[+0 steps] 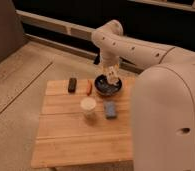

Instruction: Place the bottle in the ceramic bowl

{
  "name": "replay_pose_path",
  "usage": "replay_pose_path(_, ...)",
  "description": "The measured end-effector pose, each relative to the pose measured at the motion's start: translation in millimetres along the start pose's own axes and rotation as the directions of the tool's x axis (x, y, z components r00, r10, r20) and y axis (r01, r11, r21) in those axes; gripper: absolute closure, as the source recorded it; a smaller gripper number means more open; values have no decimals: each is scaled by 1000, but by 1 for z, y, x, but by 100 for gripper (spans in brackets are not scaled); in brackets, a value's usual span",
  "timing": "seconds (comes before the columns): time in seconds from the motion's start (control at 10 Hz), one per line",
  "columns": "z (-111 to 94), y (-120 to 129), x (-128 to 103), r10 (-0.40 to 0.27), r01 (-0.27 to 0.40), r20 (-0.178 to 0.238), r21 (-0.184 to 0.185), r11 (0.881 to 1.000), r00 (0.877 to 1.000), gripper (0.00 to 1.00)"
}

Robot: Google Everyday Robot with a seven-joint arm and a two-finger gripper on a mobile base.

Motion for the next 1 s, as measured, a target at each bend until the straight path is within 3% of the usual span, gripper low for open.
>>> replay_pose_path(0.2,11,-9,-13,18,-16,50,-38,999,999,100)
replay_pose_path(0.5,31,-6,-24,-12,20,79,-107,994,997,100)
replay_pose_path(1.0,70,6,-37,-76,86,60,-183,979,995,100)
